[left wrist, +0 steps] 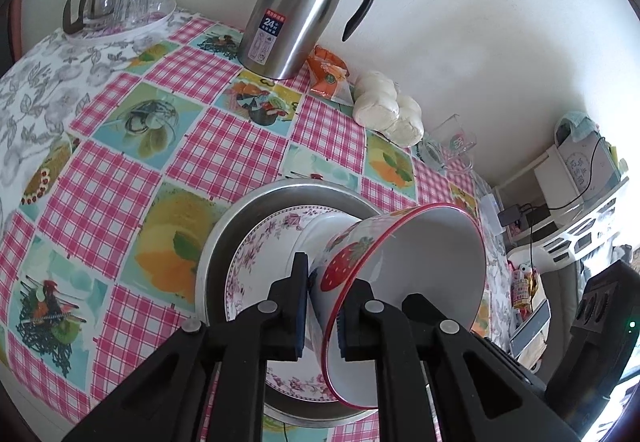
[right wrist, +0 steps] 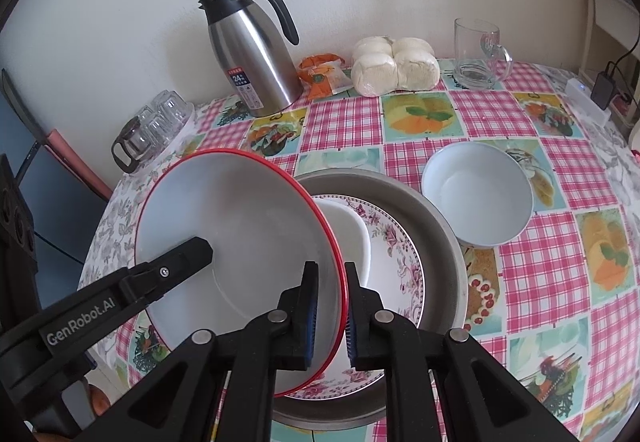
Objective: Organize plates and bowls
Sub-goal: 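Lower the strawberry bowl into the white MAX bowl in the tray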
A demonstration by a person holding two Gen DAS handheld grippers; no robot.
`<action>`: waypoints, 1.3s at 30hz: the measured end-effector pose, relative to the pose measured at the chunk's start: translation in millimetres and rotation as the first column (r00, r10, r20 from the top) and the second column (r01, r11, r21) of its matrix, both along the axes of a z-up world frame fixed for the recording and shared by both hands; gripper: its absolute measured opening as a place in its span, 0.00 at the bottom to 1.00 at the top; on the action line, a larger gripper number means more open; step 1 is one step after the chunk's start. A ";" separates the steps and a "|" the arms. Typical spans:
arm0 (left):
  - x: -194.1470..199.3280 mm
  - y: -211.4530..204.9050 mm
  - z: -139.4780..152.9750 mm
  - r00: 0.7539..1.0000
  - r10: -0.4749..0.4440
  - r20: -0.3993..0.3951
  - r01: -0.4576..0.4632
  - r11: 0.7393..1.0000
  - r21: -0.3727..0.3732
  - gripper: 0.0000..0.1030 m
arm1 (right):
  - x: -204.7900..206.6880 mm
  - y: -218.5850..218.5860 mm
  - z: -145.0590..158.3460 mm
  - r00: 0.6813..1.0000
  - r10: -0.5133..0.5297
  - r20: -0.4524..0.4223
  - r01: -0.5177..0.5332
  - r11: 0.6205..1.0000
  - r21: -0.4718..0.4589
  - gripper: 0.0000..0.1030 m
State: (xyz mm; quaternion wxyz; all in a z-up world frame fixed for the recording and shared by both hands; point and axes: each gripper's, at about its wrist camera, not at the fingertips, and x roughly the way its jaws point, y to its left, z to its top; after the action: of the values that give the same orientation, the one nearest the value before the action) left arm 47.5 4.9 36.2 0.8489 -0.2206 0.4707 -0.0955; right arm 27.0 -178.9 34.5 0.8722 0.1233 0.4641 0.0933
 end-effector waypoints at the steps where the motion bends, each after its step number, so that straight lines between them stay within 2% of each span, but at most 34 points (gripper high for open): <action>1: 0.3 -0.1 -0.6 1.000 0.002 -0.003 -0.002 1.000 0.000 0.11 | 0.8 0.0 -0.9 1.000 0.000 -0.003 0.000 1.000 0.004 0.14; 13: 8.5 2.8 -12.2 0.999 0.015 -0.047 -0.017 0.999 -0.035 0.12 | 11.8 -3.9 -16.3 0.998 -0.023 -0.060 0.026 0.999 0.044 0.14; 30: 8.3 9.8 -15.0 0.998 0.031 -0.056 -0.037 0.993 -0.109 0.12 | 13.8 -8.7 -13.9 0.996 -0.041 -0.075 0.045 0.998 0.049 0.14; 39: 8.0 10.0 -14.7 0.998 0.040 -0.052 -0.046 0.993 -0.110 0.12 | 12.7 -14.3 -12.1 0.996 -0.050 -0.074 0.055 0.996 0.067 0.17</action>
State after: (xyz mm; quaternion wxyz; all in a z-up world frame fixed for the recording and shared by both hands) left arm 55.5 14.9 21.4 0.8253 -0.2798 0.4806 -0.0977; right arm 39.8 -193.2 22.4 0.8522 0.1689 0.4884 0.0818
